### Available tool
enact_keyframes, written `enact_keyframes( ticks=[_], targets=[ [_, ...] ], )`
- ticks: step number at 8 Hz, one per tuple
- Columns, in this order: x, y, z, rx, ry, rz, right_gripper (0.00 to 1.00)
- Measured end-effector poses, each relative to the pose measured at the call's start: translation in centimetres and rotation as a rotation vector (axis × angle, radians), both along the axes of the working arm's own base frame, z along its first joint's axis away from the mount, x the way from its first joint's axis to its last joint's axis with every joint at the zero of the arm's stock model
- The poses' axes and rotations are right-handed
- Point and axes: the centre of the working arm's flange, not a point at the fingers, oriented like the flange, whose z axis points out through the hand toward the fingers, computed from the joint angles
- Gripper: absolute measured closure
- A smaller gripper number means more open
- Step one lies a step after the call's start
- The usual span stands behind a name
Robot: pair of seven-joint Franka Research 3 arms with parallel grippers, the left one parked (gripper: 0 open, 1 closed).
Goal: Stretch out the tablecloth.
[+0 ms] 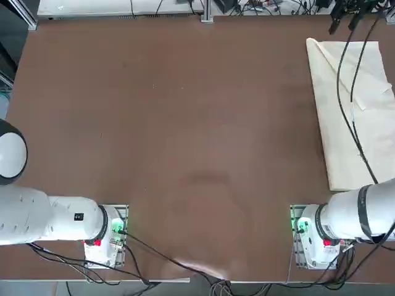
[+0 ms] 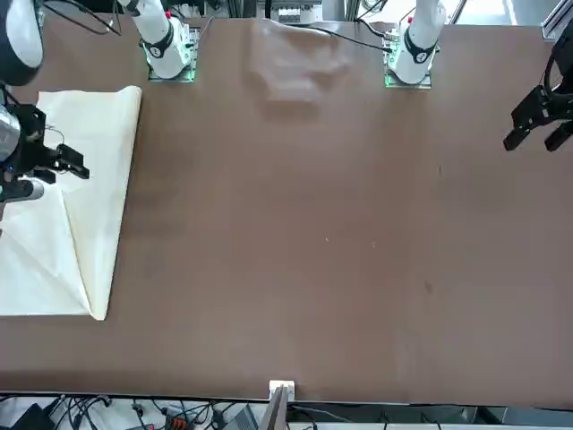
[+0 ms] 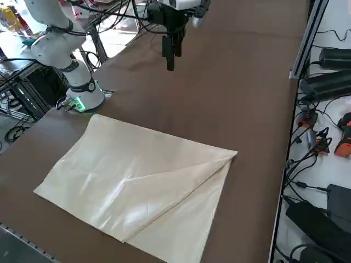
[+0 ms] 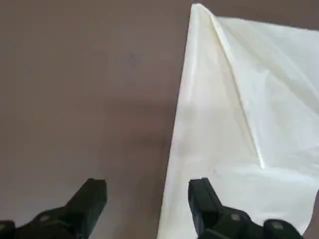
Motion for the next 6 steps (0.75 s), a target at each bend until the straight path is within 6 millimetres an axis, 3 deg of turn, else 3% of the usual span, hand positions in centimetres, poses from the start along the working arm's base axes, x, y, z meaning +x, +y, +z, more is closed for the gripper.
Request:
enact_keyframes(
  ticks=[2,4,5,6],
  targets=[
    [-1.9,-2.6,-4.5,-0.040,-0.073,0.081,0.00],
    [-4.0,-8.5,-10.2,-0.060,-0.179,0.185,0.00],
    [-5.3,-10.7,-12.9,-0.064,-0.185,0.211,0.00],
    [-6.1,-11.7,-14.1,-0.064,-0.173,0.241,0.00]
  ],
)
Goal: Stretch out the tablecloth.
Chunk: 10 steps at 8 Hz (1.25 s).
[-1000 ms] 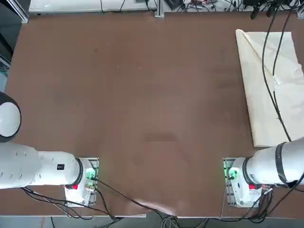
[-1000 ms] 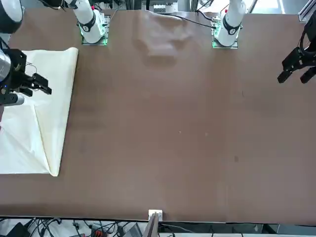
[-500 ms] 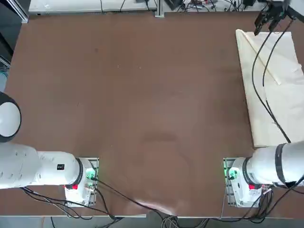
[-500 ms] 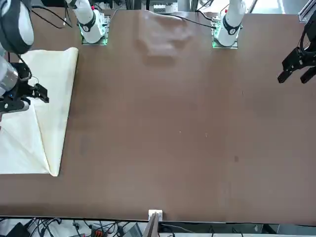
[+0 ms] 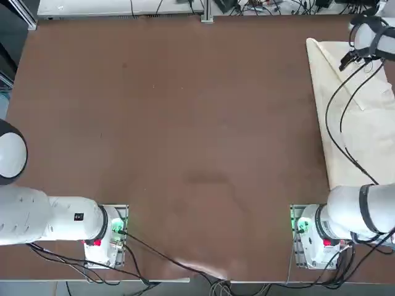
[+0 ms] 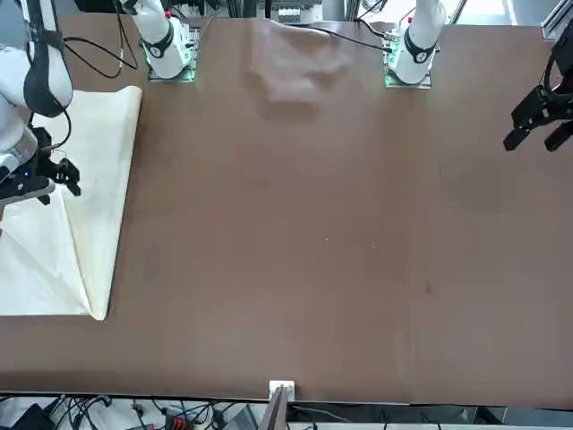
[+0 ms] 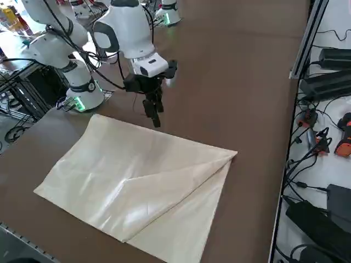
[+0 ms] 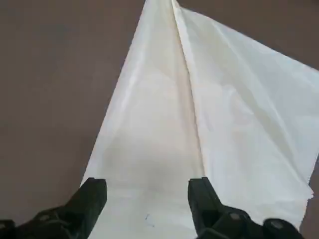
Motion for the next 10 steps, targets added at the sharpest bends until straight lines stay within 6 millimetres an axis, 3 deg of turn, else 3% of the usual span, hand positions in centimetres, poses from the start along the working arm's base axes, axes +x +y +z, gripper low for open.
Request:
enact_keyframes(
  ticks=[2,4,10],
  targets=[
    [-0.5,-3.2,-1.6,-0.025,-0.015,0.083,0.00],
    [-1.2,-7.4,-4.7,-0.055,-0.026,0.172,0.00],
    [-2.9,-13.2,-12.7,-0.134,-0.045,0.418,0.00]
  ],
)
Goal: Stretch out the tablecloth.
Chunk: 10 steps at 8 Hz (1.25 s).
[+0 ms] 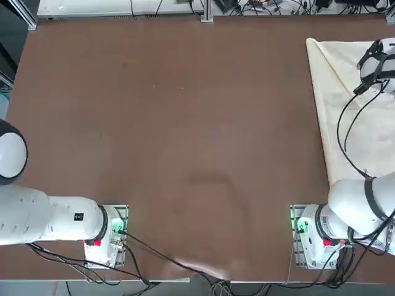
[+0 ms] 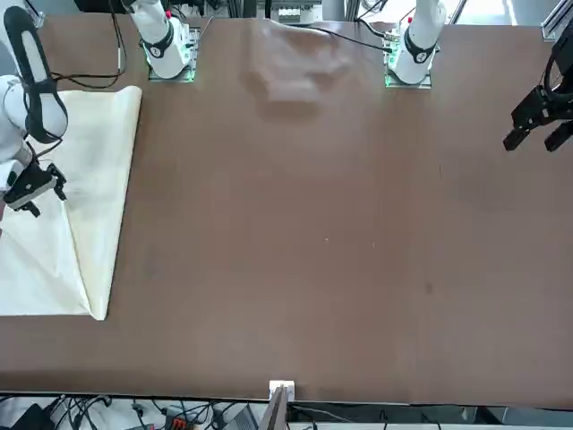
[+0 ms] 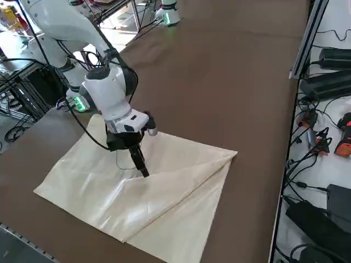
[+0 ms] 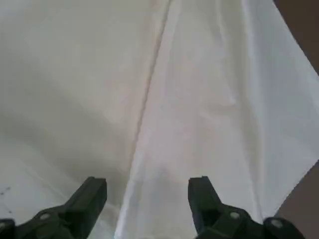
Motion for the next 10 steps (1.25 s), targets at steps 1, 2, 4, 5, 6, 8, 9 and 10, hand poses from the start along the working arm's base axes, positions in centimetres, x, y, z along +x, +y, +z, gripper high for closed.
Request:
enact_keyframes(
  ticks=[1,2,4,5,6,8,9,10],
  targets=[
    [-0.2,-0.3,-1.3,-0.007,-0.001,0.026,0.00],
    [-0.4,-0.5,-2.3,-0.009,0.003,0.045,0.00],
    [-0.9,-1.1,-3.3,-0.013,0.012,0.063,0.00],
    [-1.1,-1.5,-3.6,-0.020,0.008,0.072,0.00],
    [-1.3,-1.8,-4.0,-0.027,0.001,0.079,0.00],
    [-1.5,-1.8,-5.3,-0.028,-0.008,0.083,0.00],
    [-1.6,-1.7,-5.8,-0.026,-0.008,0.083,0.00],
    [-1.6,-1.7,-6.0,-0.025,-0.007,0.083,0.00]
  ],
)
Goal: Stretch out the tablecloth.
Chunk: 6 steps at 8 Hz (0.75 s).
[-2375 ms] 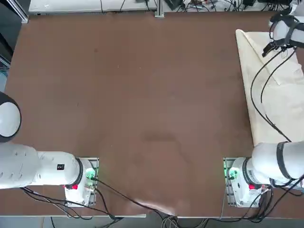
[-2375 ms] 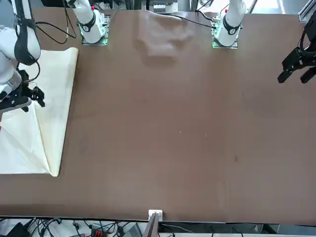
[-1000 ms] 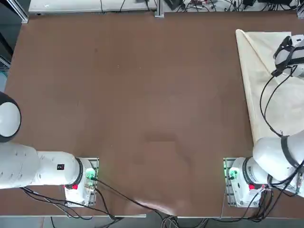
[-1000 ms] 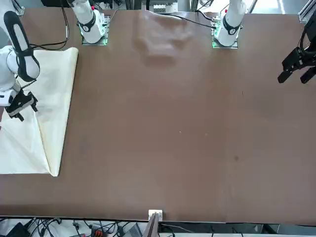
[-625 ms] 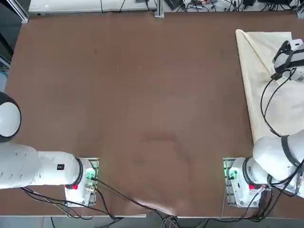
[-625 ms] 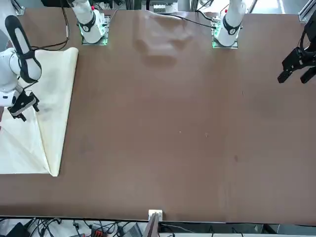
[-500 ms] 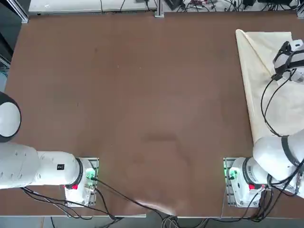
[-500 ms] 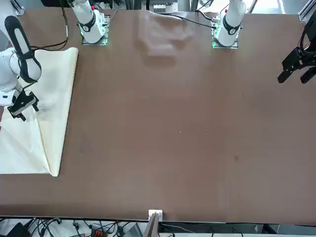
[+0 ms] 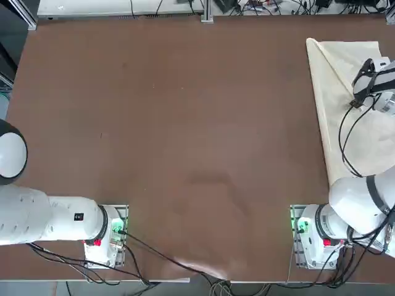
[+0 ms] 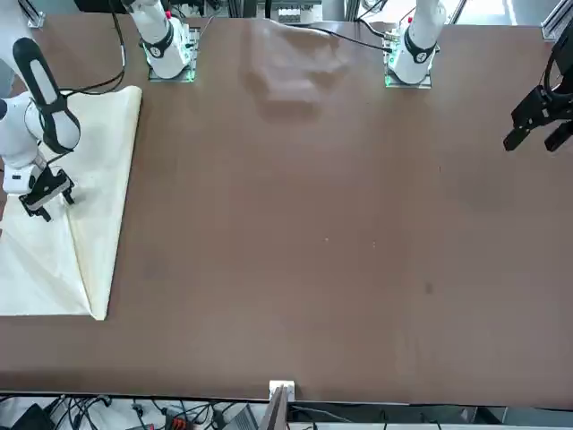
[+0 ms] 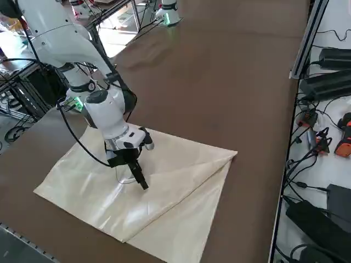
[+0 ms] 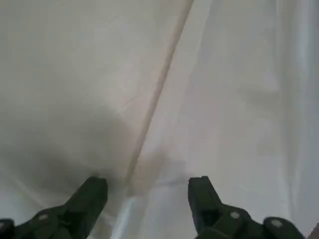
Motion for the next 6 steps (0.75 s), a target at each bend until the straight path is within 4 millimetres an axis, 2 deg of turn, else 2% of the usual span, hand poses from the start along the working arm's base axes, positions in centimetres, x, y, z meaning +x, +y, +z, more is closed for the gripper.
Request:
enact_keyframes(
  ticks=[3,6],
  targets=[
    [0.03,0.01,0.06,-0.001,-0.002,0.001,0.01],
    [0.11,0.09,0.12,-0.001,-0.004,0.003,0.20]
  ],
)
